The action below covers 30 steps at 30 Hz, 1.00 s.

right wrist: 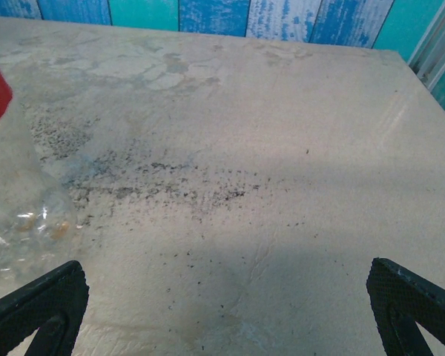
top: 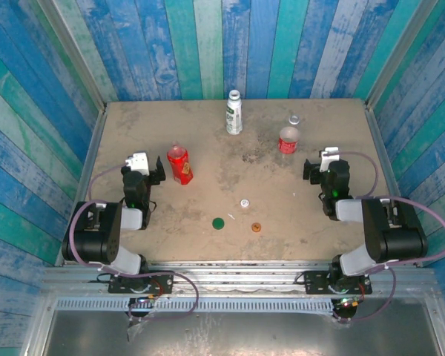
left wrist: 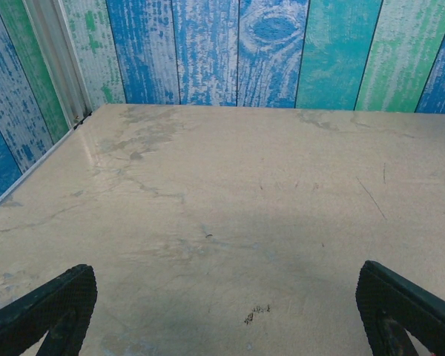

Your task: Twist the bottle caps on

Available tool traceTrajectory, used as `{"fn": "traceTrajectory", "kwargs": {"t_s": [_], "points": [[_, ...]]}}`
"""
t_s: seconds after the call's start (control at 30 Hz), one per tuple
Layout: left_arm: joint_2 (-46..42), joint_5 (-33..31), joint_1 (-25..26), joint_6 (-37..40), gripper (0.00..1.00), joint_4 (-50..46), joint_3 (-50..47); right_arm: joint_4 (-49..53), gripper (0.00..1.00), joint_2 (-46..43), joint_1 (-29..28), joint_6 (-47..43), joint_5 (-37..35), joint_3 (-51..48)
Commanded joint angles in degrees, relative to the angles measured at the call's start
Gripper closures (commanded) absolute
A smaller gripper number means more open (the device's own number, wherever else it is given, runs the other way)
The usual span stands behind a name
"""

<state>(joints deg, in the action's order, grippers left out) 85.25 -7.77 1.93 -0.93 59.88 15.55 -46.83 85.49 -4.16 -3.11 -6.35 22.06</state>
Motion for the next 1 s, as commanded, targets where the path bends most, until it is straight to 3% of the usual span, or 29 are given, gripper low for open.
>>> {"fn": "traceTrajectory", "kwargs": {"t_s": [0.0,0.23,0.4,0.67,0.77,0.97], "points": [[-4.6,0.7,-0.1,-0.1,0.06,-1.9,-0.5,2.8,0.0,-5.9,-0.2,-0.8,0.6,0.2],[-19.5,-1.5,-0.1,-1.1,0.06,-13.3,-0.7,13.2,0.0,-21.3,-0.7,-0.1,-0.7,0.8],[-29.7,-2.1,1.1,-0.5,0.06,-16.3,-2.3,21.0,0.0,-31.1,-2.3,0.2,1.4,3.6],[-32.9,10.2,6.8,4.3,0.06,-17.9,0.3,30.3,0.0,-34.7,-12.7,-2.9,6.0,11.3],[-32.8,17.1,7.1,5.6,0.06,-15.9,0.0,33.2,0.0,-33.2,-17.2,-5.3,6.4,14.1],[-27.9,24.5,7.1,6.1,0.06,-15.0,1.7,35.3,0.0,-29.1,-24.1,-9.4,6.5,17.8]]}}
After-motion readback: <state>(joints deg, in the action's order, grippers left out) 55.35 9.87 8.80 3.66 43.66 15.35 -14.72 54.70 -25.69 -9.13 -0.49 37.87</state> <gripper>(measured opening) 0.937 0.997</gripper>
